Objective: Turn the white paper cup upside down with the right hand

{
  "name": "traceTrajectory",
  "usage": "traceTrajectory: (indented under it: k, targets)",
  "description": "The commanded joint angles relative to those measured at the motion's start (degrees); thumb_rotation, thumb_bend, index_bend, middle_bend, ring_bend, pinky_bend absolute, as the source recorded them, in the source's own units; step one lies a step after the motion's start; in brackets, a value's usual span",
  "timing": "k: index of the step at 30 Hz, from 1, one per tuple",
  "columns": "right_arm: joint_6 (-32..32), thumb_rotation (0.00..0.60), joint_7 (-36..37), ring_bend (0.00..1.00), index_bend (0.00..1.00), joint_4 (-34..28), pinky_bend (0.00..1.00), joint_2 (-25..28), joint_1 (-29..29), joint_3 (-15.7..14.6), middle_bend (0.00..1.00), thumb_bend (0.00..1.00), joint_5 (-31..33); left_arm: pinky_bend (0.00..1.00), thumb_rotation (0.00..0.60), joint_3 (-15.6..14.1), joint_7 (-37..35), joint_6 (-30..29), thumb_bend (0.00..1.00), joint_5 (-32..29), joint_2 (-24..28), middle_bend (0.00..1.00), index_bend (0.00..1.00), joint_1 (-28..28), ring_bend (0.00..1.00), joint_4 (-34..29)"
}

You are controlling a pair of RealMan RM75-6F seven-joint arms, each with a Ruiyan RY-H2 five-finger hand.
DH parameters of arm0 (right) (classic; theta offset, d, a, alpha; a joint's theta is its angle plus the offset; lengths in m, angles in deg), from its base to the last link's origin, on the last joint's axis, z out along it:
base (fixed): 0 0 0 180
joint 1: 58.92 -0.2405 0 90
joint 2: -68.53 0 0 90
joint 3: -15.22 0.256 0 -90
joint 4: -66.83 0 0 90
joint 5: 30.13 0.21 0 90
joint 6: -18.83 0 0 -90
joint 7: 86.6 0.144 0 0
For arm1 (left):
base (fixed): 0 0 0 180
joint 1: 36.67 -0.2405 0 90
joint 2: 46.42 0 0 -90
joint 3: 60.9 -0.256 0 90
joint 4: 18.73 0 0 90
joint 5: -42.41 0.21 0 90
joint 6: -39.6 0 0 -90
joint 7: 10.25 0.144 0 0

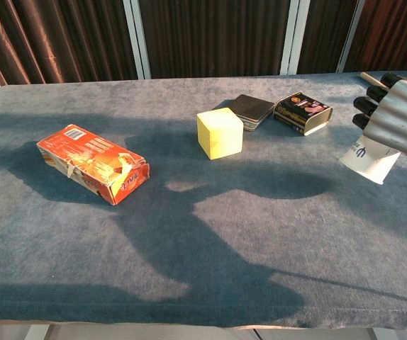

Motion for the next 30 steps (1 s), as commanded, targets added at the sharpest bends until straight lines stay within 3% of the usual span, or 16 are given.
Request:
traceTrajectory:
  k: [1,6,10,20,23,26,28,30]
  targets:
    - [3.4,0.6,-3.6,0.42,0.65,0.1,0.55,-0.6,-1.3,-0.3,0.49,0.35,-0.4,0.27,0.6,0.0,0.1,0.0,0.37,0.1,0.0,0.04,0.12,0.0,0.01,0.0]
    - [5.7,0.6,-4.2,0.36,0.6,-0.2,0.48,-1.2,-1.4,-0.2,0.47,0.35,0.7,0.27,0.6,-0.1,0.1,0.0,0.37,0.2,0.1,0.04,0.12,0.0,0.01,-0.1]
    - [6.7,0.6,-1.6,0.25,0.54,-1.9,0.36,-1.3,-0.7,0.6,0.39,0.35,3.0,0.27,0.6,0.0,-0.1,-0.1,0.37,0.1,0.1,0.04,0.12,-0.1,0.01,-0.1]
    - [8.0,0.6,6.1,0.04,0.06,-10.9,0.18,2.8,1.3,2.2,0.03,0.31,8.2,0.27,0.6,-0.1,0.4,0.0,0.37,0.2,0.1,0.04,0.12,0.0,0.01,-0.2]
    - [9.0,0.6,12.8,0.01,0.0,-16.8,0.13,5.9,2.2,2.9,0.0,0.28,10.8,0.27,0.6,-0.1,0.5,0.0,0.37,0.1,0.1,0.04,0.12,-0.1,0.01,-0.2]
    - [10.8,0.6,22.5,0.0,0.0,-27.6,0.13,11.4,4.1,3.7,0.0,0.28,15.5,0.27,0.6,0.0,0.4,-0.1,0.37,0.0,0.1,0.04,0.12,-0.1,0.01,-0.2]
    - [13.1,0.6,33.1,0.0,0.04,-35.9,0.13,17.0,4.7,2.9,0.01,0.28,16.4,0.27,0.6,0.1,0.6,-0.3,0.37,-0.1,0.0,0.04,0.12,-0.2,0.01,-0.2]
    - [13.8,0.6,46.4,0.0,0.1,-40.4,0.13,22.0,5.0,1.4,0.03,0.28,13.9,0.27,0.6,0.0,0.8,-0.4,0.38,0.1,-0.1,0.04,0.13,-0.2,0.01,-0.1]
